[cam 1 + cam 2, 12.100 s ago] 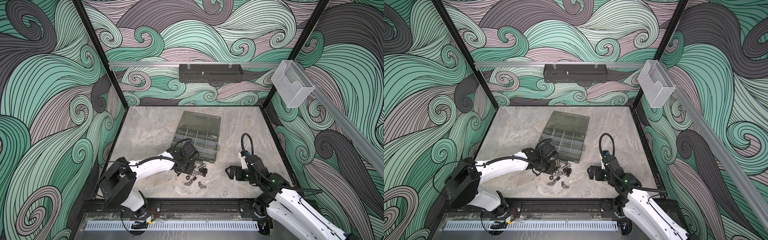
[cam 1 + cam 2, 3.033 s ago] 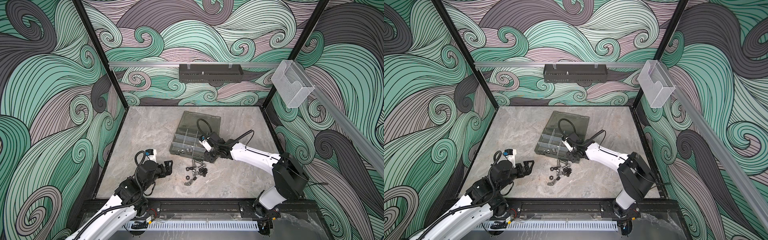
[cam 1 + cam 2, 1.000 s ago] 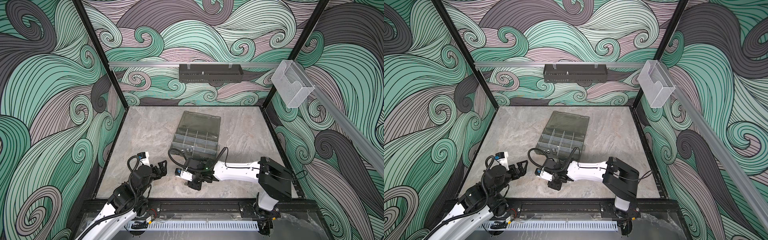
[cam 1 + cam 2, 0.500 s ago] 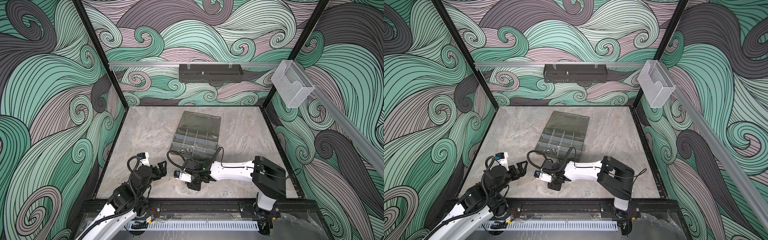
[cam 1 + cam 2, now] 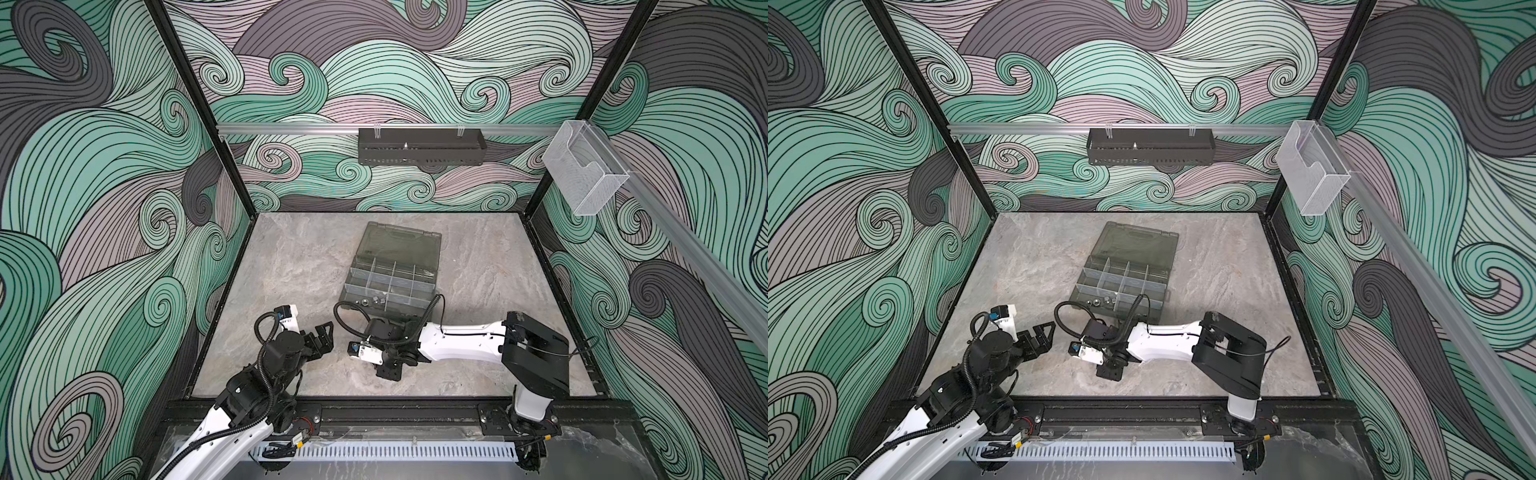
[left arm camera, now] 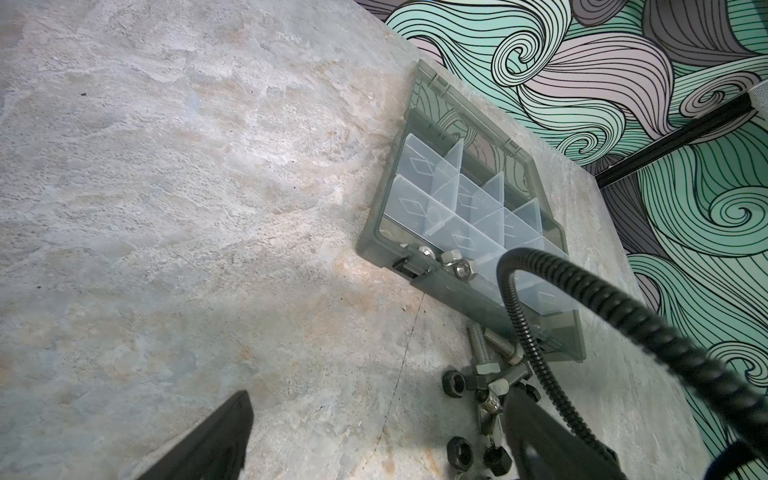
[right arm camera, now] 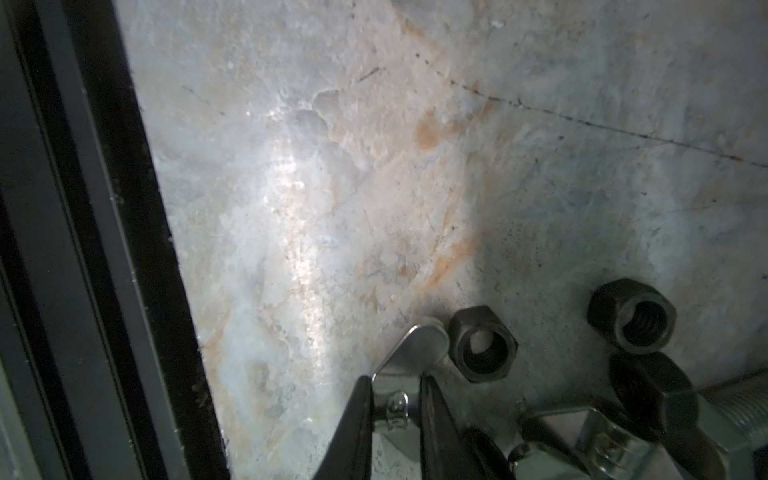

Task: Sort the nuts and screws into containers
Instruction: 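Carry the wing nut into a box compartment and open the right gripper, then move the right gripper back down to the pile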

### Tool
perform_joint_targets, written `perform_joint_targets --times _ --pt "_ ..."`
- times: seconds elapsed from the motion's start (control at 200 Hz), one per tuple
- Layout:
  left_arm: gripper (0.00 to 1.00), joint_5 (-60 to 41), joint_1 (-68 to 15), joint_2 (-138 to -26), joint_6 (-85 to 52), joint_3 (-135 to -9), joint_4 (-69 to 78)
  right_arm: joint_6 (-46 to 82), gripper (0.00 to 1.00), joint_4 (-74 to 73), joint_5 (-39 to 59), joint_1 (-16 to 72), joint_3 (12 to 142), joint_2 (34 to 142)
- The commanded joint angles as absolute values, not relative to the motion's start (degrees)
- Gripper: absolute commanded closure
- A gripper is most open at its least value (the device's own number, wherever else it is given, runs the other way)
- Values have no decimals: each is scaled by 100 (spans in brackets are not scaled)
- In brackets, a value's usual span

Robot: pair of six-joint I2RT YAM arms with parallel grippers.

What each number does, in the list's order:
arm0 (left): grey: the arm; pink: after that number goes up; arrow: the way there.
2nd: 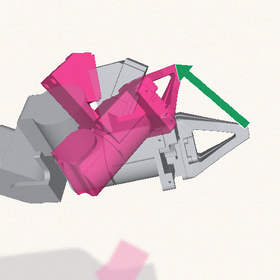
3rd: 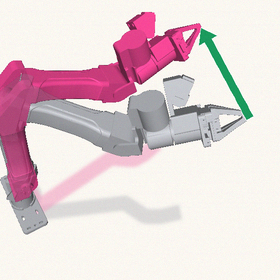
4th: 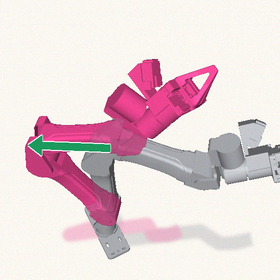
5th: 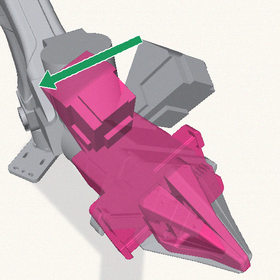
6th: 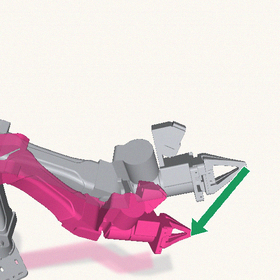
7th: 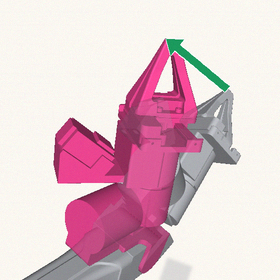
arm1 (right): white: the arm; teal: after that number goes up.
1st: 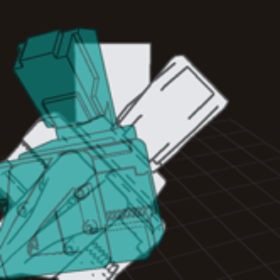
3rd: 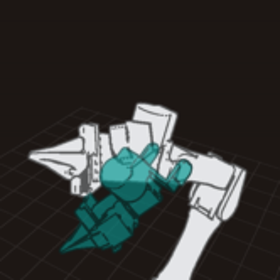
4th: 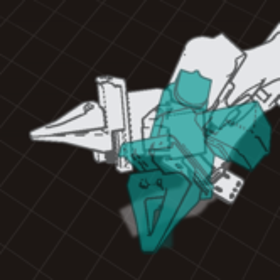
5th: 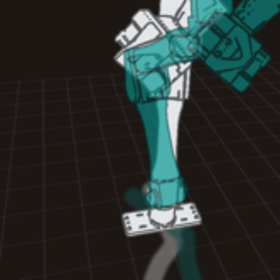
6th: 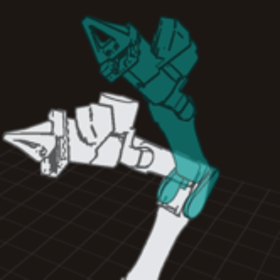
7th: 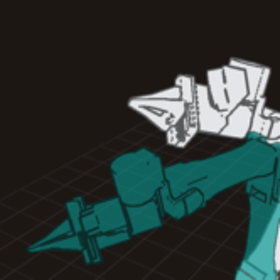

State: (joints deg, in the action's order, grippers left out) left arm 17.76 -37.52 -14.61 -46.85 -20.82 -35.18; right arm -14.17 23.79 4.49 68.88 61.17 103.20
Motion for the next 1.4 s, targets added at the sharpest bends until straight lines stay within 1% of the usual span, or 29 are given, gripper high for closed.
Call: perform_joint_targets --times 0.0,0.21,0.35,0.445,0.72,0.971,1.031,1.106,1.181,1.291,1.396 --pt "4 1891 -3718 -1381 -4733 -2092 -3642 -1293 83 2444 305 6876 6180 10096" --pt "4 1897 -3718 -1377 -4737 -2086 -3636 -1066 83 2443 19 6554 6233 9358" --pt "4 1888 -3718 -1371 -4755 -2083 -3621 -994 82 2412 34 6048 6271 8883" --pt "4 1864 -3717 -1371 -4763 -2067 -3606 -1092 82 2437 -73 5662 6275 8742" --pt "4 1834 -3718 -1392 -4790 -2065 -3516 -1209 83 2463 -381 4618 6223 9044" --pt "4 1806 -3712 -1406 -4820 -2074 -3489 -1155 83 2443 -519 4373 6267 9413" --pt "4 1803 -3718 -1403 -4821 -2074 -3500 -1119 81 2439 -526 4368 6281 9459" --pt "4 1820 -3716 -1383 -4808 -2091 -3530 -1059 71 2430 -545 4368 6276 9468" --pt "4 1817 -3718 -1363 -4750 -2117 -3572 -1011 66 2415 -571 4359 6268 9418" --pt "4 1808 -3716 -1431 -4659 -2187 -3645 -991 63 2417 -549 4359 6249 9324" --pt "4 1790 -3718 -1522 -4645 -2192 -3622 -942 62 2450 -501 4360 6228 9222"
